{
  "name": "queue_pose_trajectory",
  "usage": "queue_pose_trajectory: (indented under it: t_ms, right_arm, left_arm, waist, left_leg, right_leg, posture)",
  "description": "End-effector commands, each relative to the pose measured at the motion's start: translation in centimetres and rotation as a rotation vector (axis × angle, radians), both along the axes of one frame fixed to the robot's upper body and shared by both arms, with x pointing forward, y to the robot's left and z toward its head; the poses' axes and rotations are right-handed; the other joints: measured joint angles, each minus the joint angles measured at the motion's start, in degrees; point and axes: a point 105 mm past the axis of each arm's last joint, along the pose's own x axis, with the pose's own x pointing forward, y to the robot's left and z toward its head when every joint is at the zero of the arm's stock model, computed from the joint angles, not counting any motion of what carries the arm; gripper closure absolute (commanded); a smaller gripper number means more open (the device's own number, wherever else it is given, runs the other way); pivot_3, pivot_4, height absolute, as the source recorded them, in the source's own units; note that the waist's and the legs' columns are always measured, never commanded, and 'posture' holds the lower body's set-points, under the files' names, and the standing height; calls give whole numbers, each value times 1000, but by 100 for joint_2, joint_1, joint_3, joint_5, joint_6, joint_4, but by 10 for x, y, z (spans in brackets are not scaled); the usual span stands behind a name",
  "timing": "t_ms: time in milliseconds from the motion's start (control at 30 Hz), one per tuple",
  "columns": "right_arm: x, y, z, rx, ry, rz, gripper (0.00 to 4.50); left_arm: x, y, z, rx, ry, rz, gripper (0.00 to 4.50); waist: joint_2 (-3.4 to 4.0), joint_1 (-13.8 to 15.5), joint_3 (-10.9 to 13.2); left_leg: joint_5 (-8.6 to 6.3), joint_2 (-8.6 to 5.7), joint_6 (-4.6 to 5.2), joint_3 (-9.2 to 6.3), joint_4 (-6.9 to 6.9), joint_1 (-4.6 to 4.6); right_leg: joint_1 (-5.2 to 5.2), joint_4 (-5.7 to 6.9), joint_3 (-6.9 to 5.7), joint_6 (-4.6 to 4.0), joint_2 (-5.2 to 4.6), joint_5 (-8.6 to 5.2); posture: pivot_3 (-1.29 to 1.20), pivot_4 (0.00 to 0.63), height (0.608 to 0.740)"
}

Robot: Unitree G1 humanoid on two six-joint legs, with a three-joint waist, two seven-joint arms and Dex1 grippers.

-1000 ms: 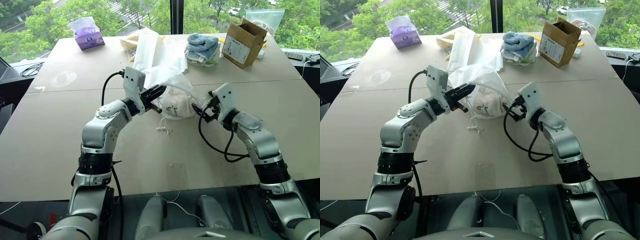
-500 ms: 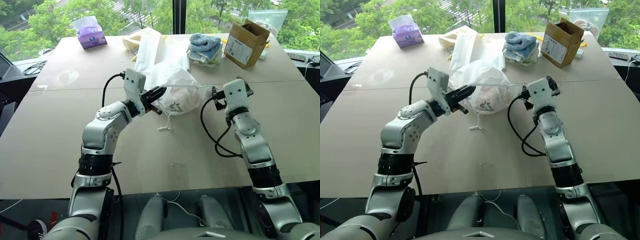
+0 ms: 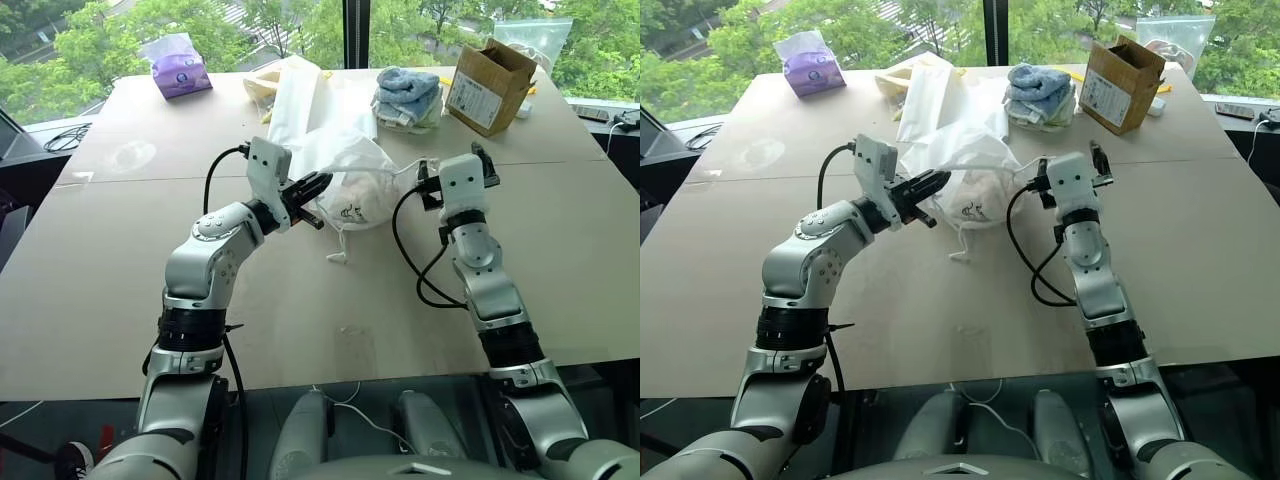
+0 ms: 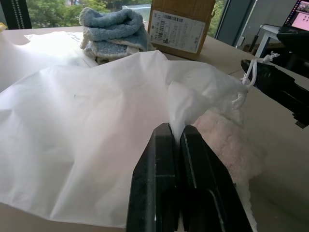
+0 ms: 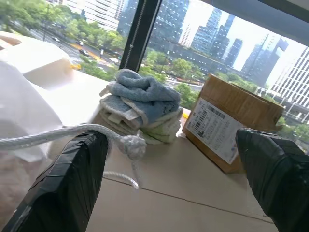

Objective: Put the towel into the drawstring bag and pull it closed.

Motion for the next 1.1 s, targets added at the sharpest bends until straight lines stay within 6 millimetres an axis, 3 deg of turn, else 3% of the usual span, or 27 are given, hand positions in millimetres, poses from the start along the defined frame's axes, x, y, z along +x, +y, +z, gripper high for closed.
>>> queue_pose_trajectory:
  t_ms: [33,167,267,400,567,900,1000,1100]
  right_arm:
    - [-21,30,-11,-3,80,272,68]
    - [-63,34,-42,-75,296,555,68]
    - [-80,15,-49,-155,374,591,68]
    - [-66,-24,-33,-187,336,431,68]
    - [-48,-49,-20,-204,268,264,68]
    - [-44,-16,-34,65,385,368,68]
    - [-44,-8,-50,235,511,395,68]
    - [-37,-15,-68,258,578,316,68]
  left_arm:
    - [-4,0,12,6,-60,-4,4500]
    - [-3,2,13,8,-61,-1,4500]
    - [-3,2,12,9,-60,-2,4500]
    - [-3,1,11,11,-56,-10,4500]
    - [-2,1,11,12,-56,-14,4500]
    - [-2,0,12,21,-60,-19,4500]
    - [-2,0,12,27,-63,-21,4500]
    - [-2,-1,12,30,-64,-22,4500]
  waist:
    - [0,-17,0]
    - [1,44,0]
    - [0,67,1]
    - [0,28,1]
    - [0,42,1]
    - [0,46,0]
    - [0,49,1]
    - [0,50,0]
  left_leg:
    - [0,0,0,0,0,0]
    - [-1,-2,1,-7,2,-7]
    - [-1,-5,2,-13,5,-7]
    - [-2,0,4,-10,7,8]
    - [-1,0,2,-10,7,3]
    - [0,0,1,-11,6,1]
    - [0,-1,1,-13,6,0]
    - [0,-1,0,-14,6,0]
  right_leg:
    - [0,0,0,0,0,0]
    - [2,-5,-6,0,-4,0]
    - [8,-9,-12,0,-5,0]
    - [12,-2,-5,0,5,0]
    - [12,-4,-7,0,4,0]
    - [10,-4,-8,0,1,0]
    - [11,-4,-10,0,0,0]
    - [11,-4,-11,0,0,0]
  posture:
    - [0,150,740]
    - [0,150,740]
    - [0,150,740]
    - [0,150,740]
    - [0,150,740]
    - [0,150,740]
    - [0,150,740]
    - [0,150,740]
